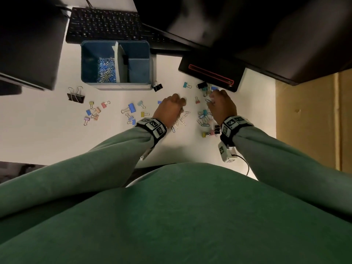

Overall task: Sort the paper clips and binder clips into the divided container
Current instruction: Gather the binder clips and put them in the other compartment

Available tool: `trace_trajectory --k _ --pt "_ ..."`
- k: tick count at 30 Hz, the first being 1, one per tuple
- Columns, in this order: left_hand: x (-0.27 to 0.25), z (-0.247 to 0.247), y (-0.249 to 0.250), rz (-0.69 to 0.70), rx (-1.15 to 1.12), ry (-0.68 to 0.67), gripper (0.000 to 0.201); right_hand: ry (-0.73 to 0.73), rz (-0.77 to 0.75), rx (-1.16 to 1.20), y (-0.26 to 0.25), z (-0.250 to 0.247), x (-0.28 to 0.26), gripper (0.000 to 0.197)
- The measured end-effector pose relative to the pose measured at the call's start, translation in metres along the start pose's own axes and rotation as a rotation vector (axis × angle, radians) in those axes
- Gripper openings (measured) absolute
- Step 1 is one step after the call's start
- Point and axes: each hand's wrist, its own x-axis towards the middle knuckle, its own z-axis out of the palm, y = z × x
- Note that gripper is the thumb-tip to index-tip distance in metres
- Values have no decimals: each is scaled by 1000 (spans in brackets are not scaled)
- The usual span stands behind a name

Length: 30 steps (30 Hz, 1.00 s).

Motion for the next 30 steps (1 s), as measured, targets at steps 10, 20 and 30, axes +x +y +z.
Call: trace_trajectory --k 10,20,30 --pt "16 -22 -20 -38 -84 -21 13 -275 -418 -3 -41 21 -4 17" --pt "19 -32 -34 -69 -145 -26 22 -205 -437 -236 -46 22 -11 46" --pt "-47 -36 -31 -193 -95 -62 37 -229 -393 -148 -17 17 -44 29"
